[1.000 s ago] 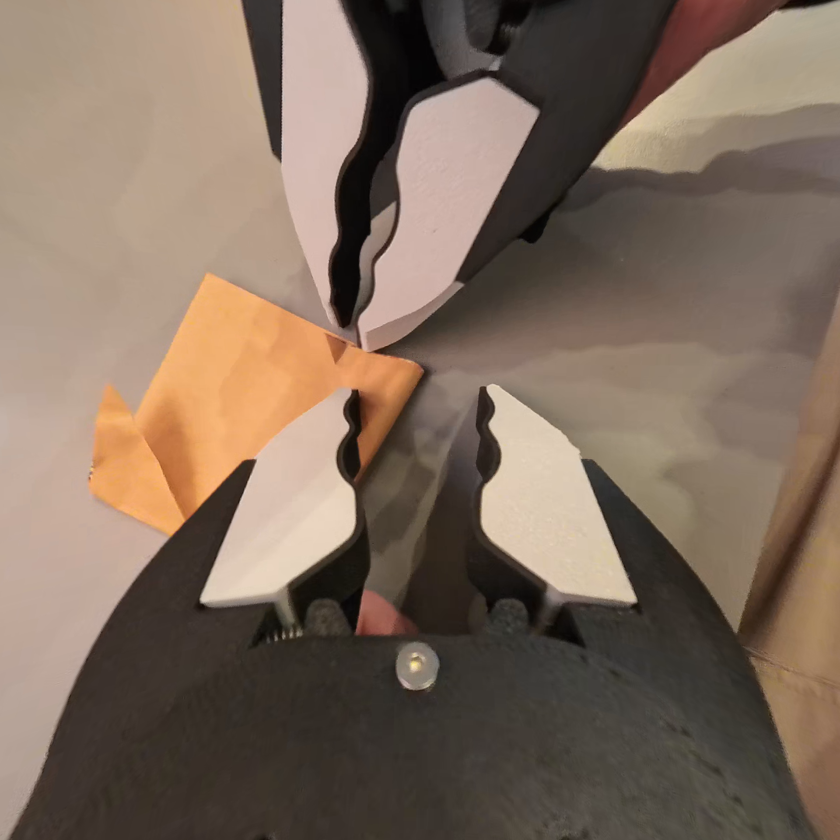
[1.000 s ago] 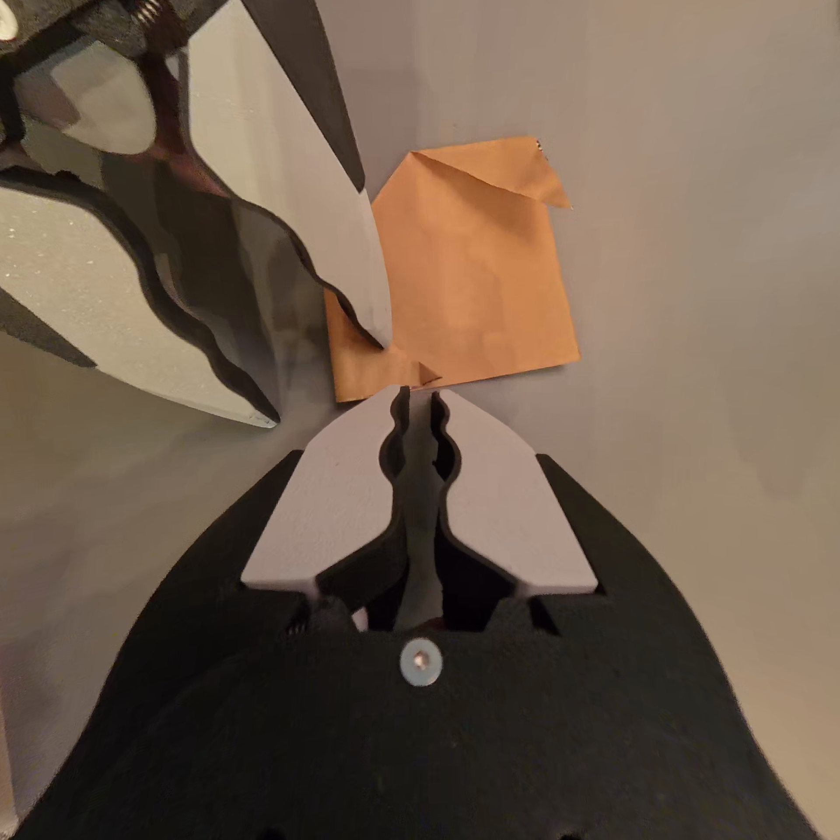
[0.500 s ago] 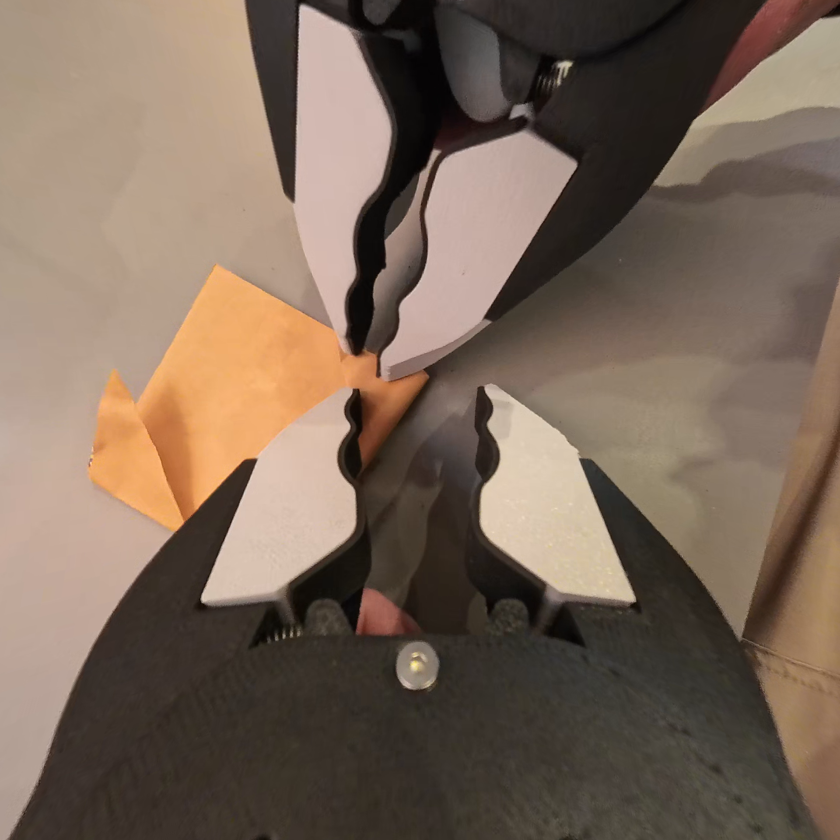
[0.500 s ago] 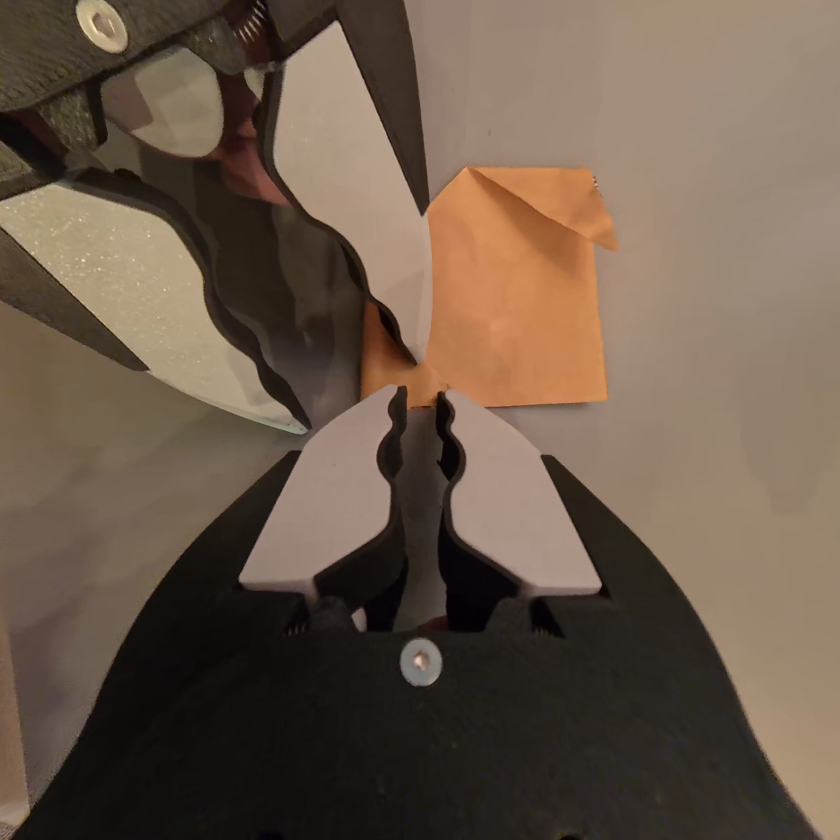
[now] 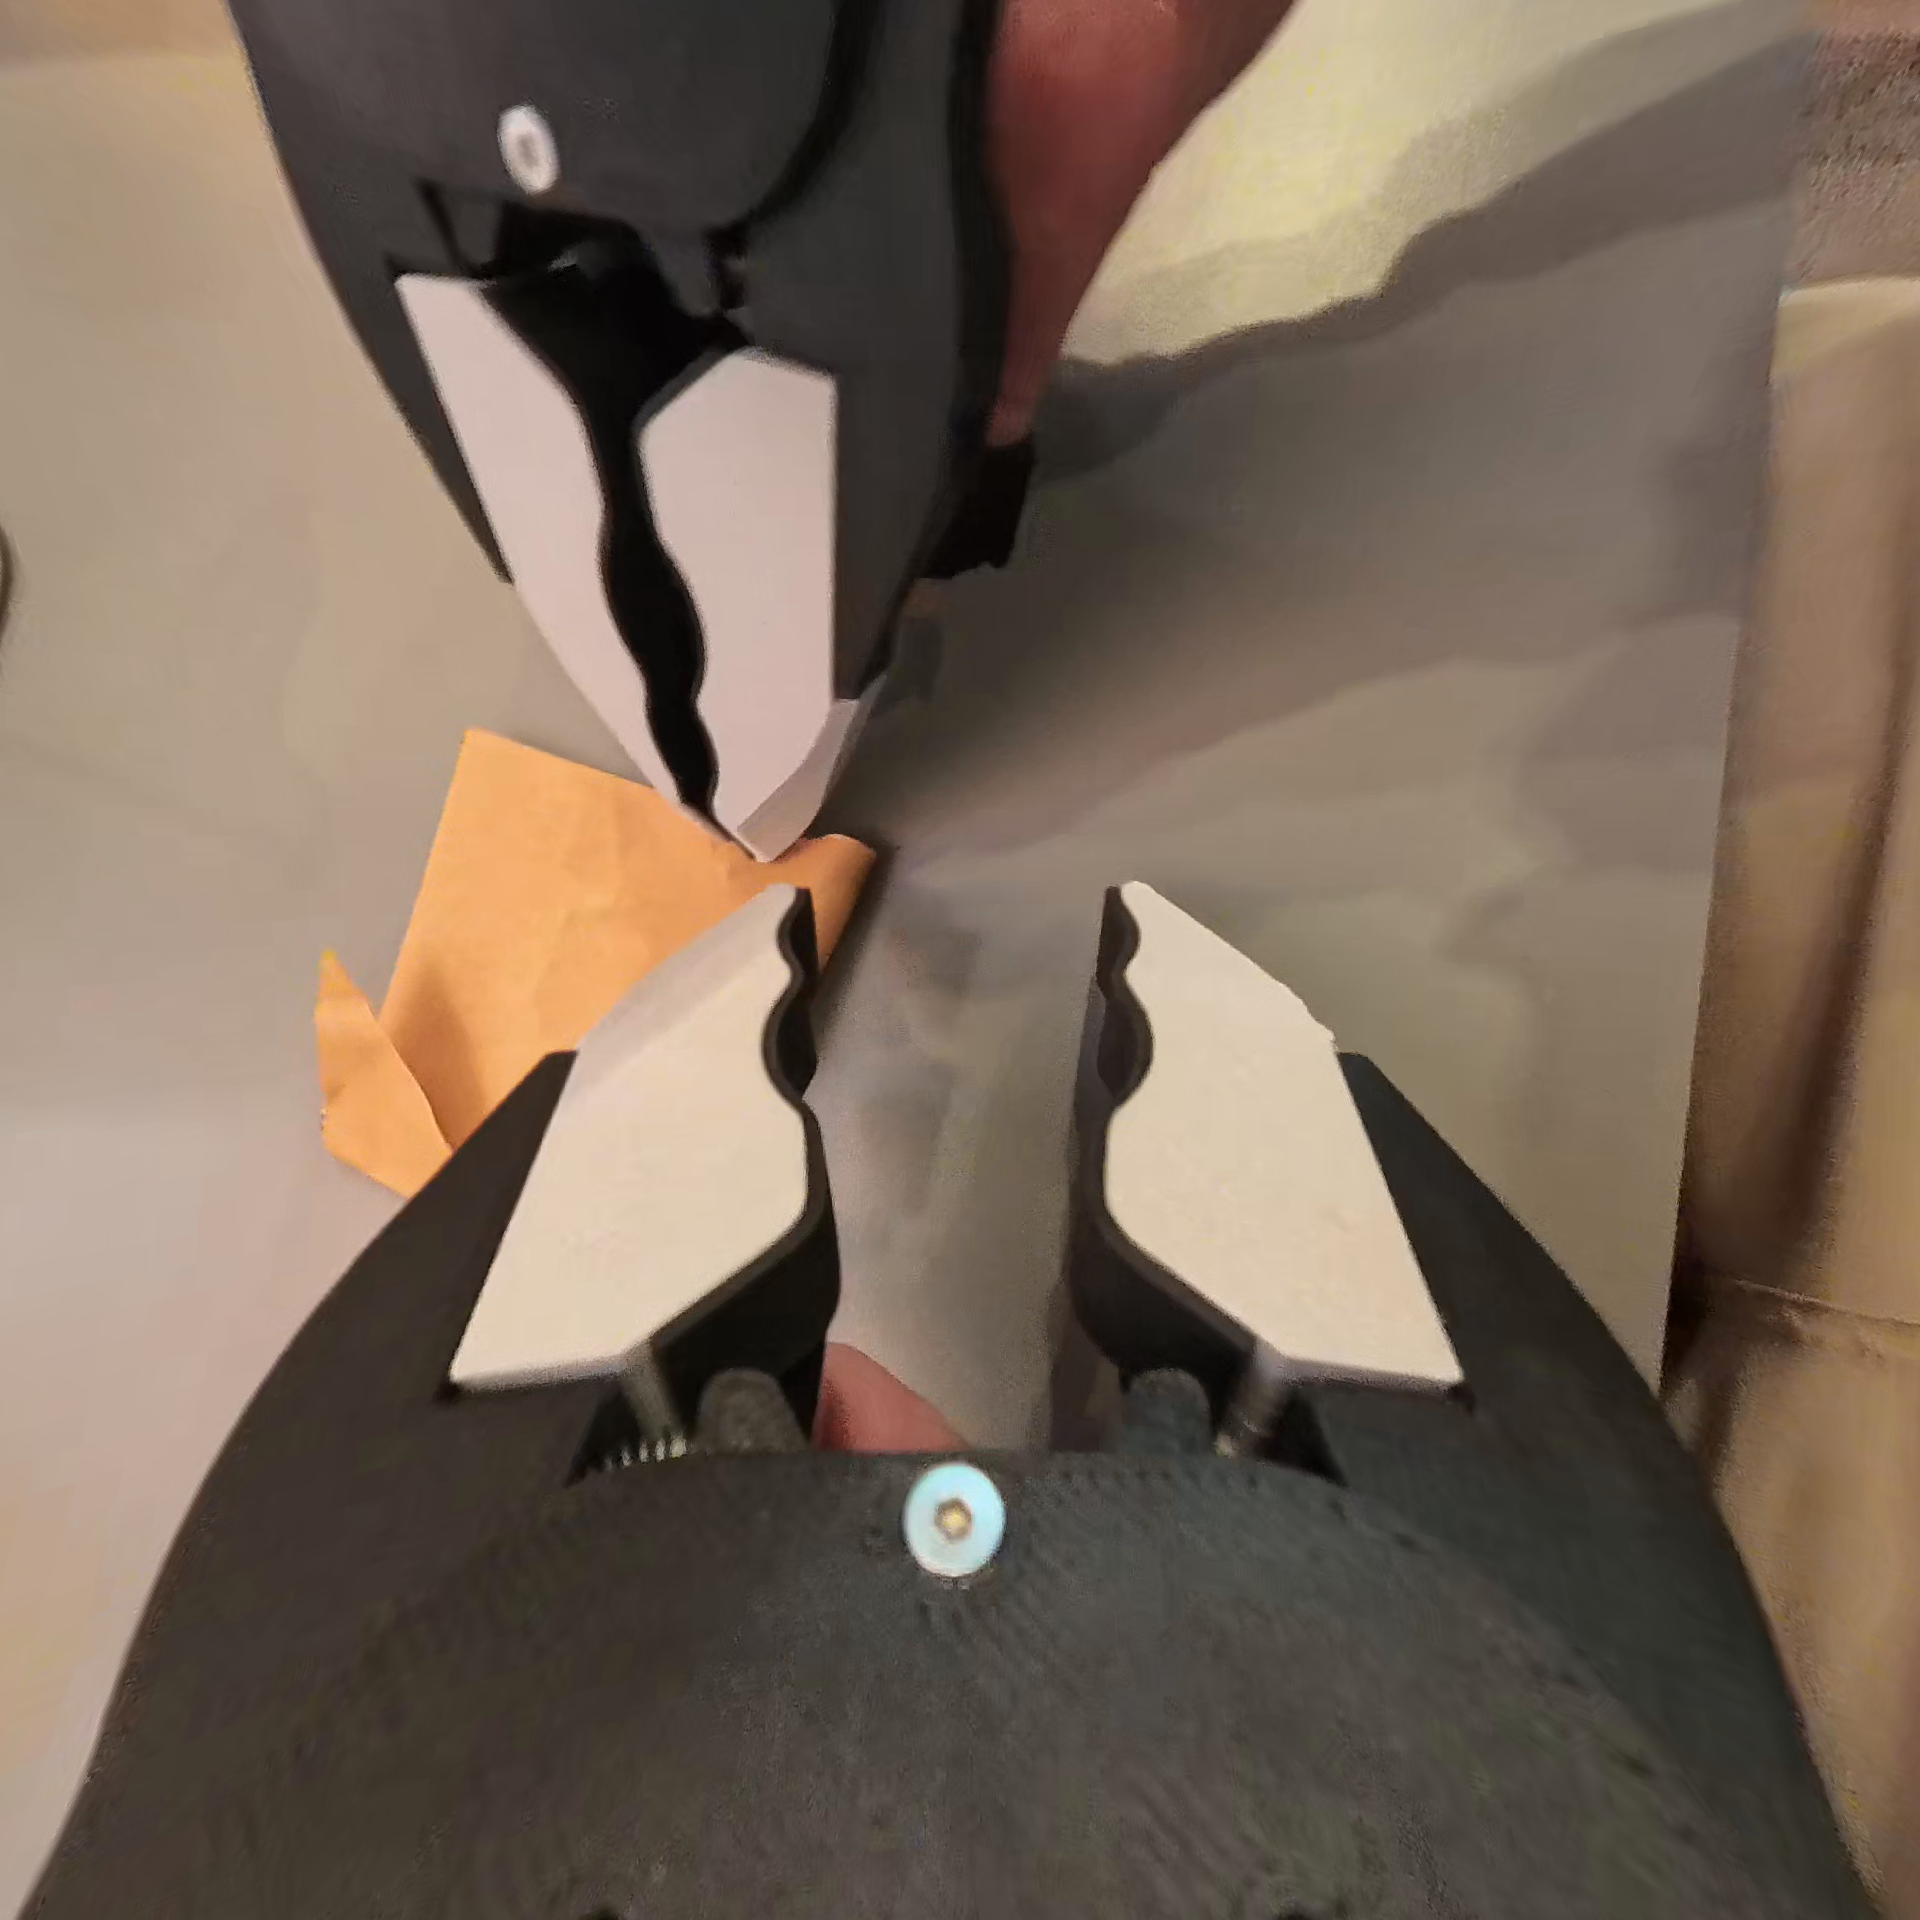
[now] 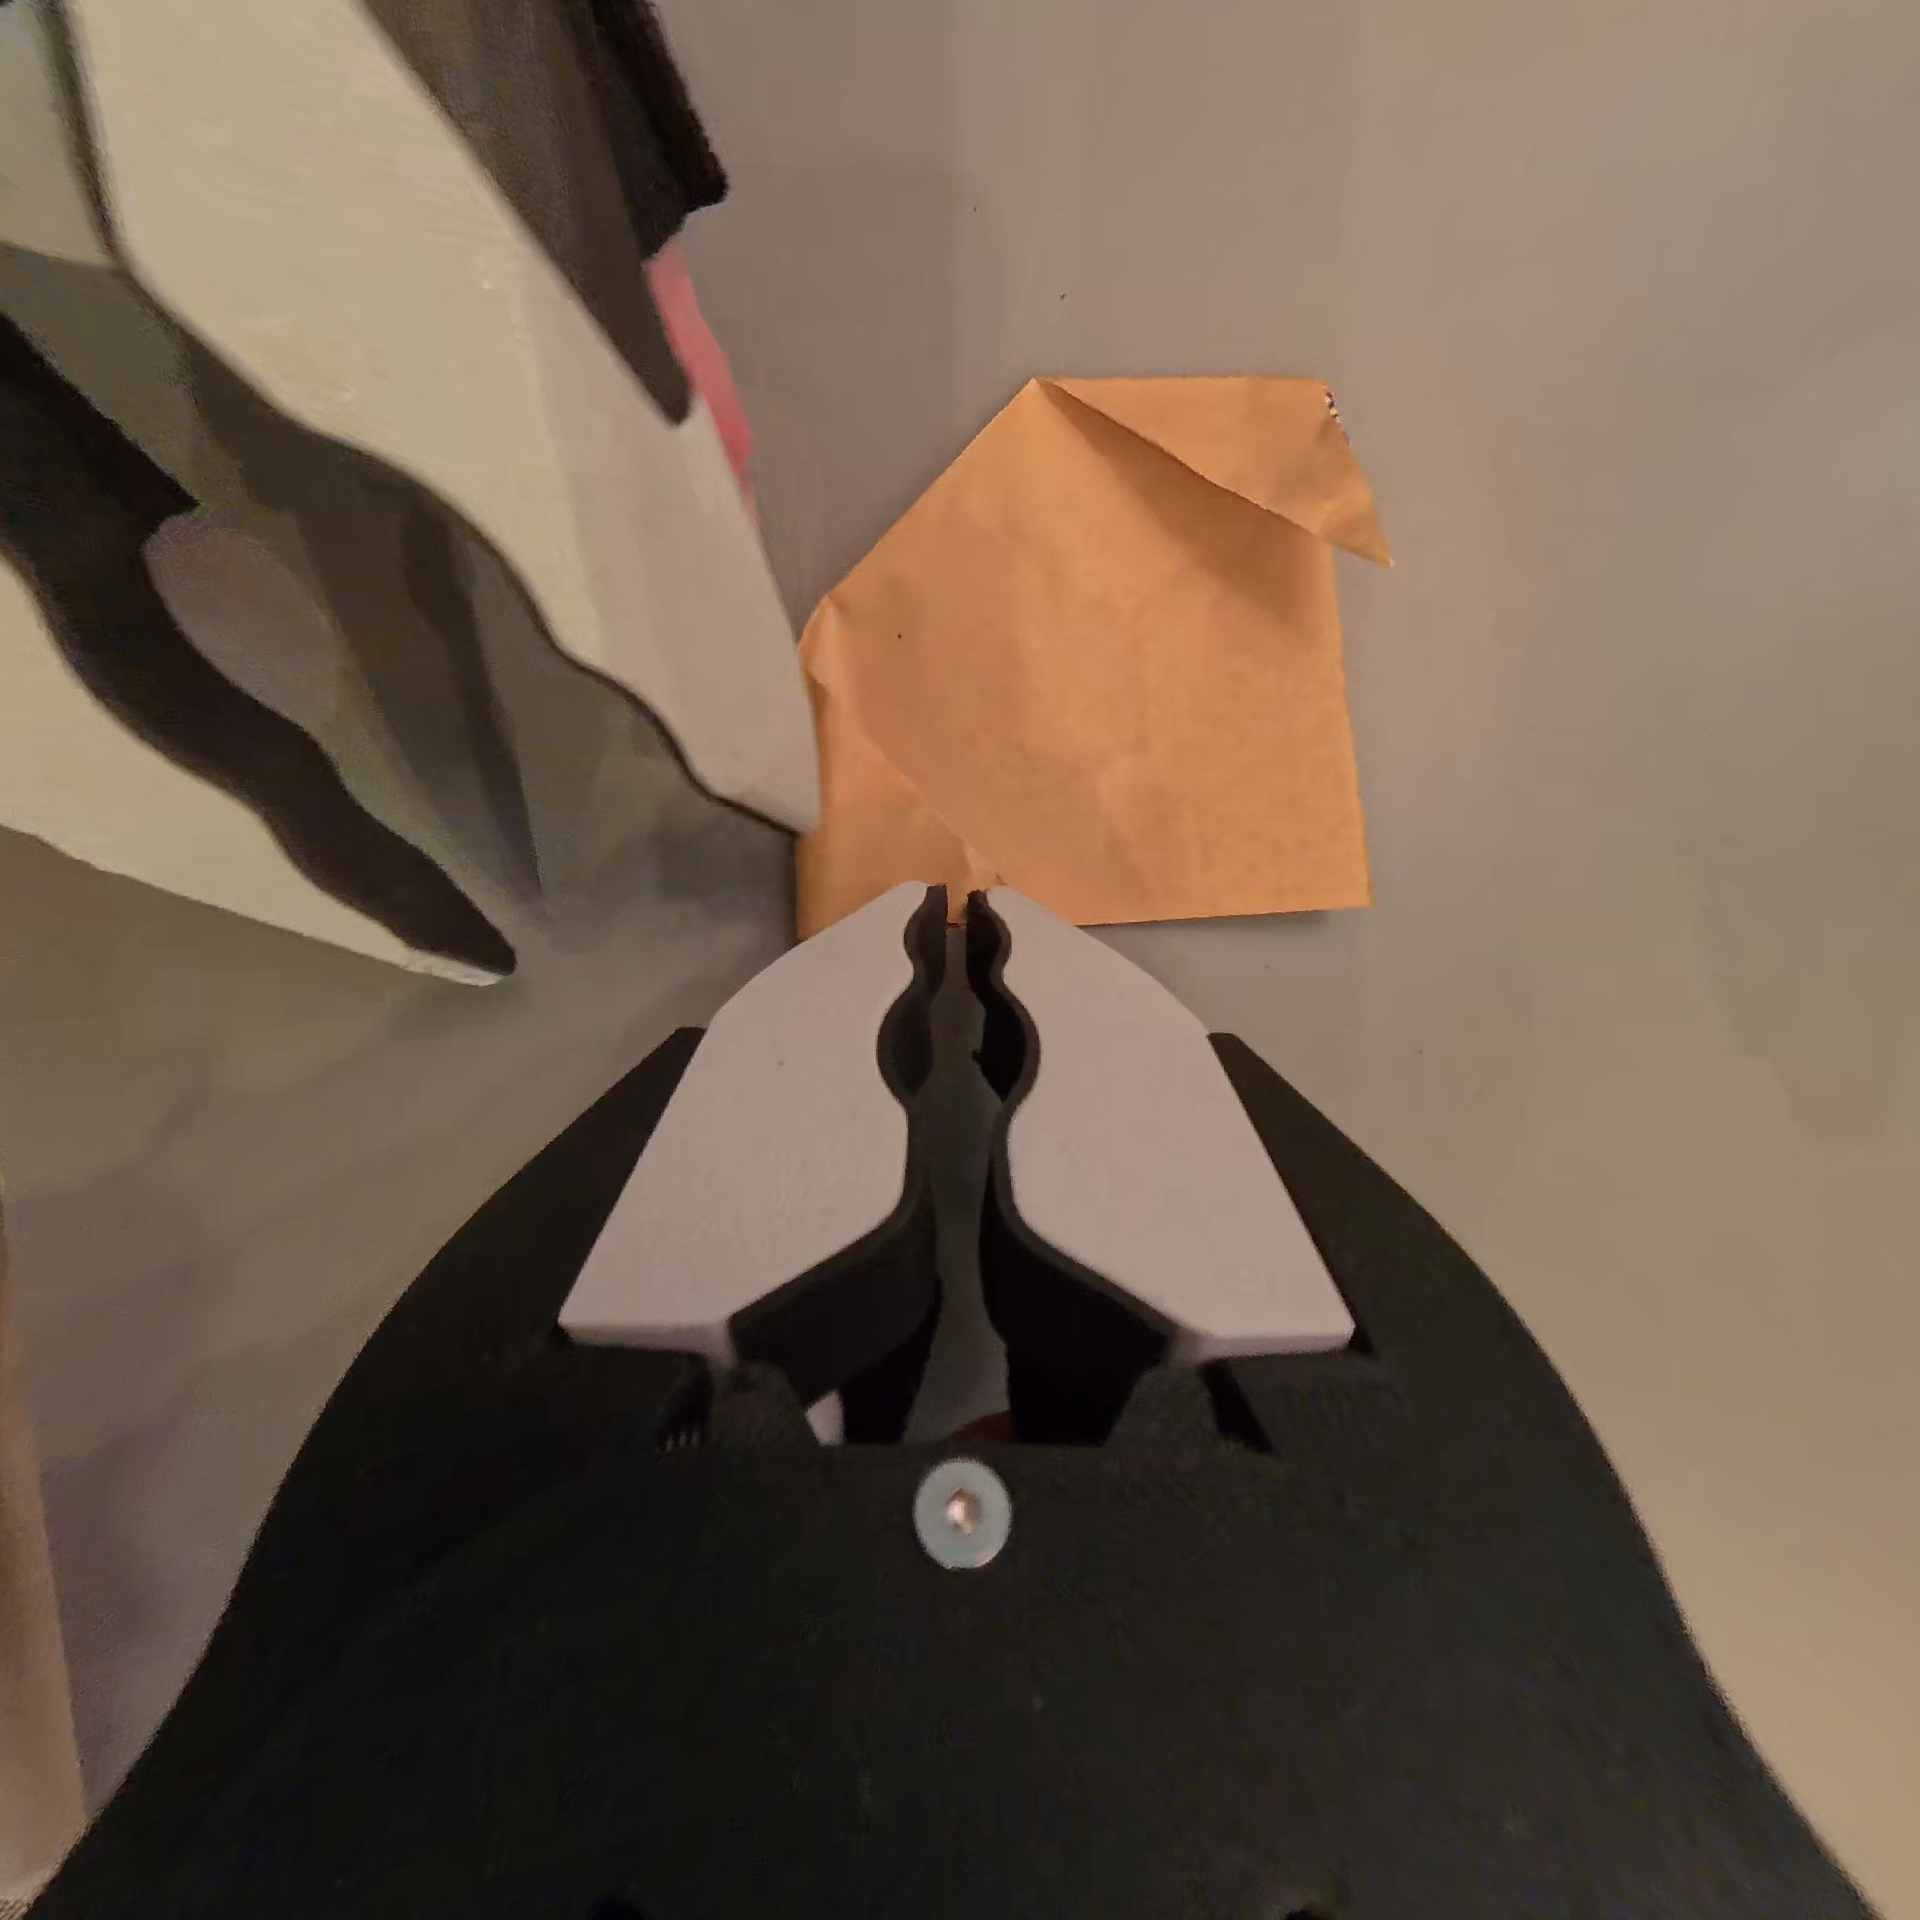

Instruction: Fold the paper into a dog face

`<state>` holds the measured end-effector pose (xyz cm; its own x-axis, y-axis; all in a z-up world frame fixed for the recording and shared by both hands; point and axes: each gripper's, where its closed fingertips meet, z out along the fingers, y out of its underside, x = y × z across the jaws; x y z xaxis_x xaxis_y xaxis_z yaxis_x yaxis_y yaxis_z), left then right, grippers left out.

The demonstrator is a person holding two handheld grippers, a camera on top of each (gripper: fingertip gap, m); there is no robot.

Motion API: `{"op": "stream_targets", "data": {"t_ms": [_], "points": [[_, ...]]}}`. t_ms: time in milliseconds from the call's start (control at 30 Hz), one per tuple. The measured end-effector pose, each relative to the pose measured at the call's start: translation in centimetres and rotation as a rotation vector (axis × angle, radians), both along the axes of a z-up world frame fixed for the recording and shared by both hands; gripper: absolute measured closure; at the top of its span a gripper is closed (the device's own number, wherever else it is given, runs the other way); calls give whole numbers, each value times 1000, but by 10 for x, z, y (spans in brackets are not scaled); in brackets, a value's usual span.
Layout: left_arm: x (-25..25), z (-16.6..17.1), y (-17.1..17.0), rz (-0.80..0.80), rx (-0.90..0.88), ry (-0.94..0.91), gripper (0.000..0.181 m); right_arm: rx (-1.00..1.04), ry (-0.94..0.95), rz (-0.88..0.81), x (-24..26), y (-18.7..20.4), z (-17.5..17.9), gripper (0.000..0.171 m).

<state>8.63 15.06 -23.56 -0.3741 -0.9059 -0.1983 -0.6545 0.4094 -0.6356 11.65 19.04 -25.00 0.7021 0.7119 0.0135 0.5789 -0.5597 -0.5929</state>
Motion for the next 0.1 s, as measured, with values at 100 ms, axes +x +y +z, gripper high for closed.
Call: {"op": "stream_targets", "data": {"t_ms": [100], "points": [[0, -8, 2, 11, 39, 21, 130, -2, 9, -3, 0, 0, 0, 168]]}}
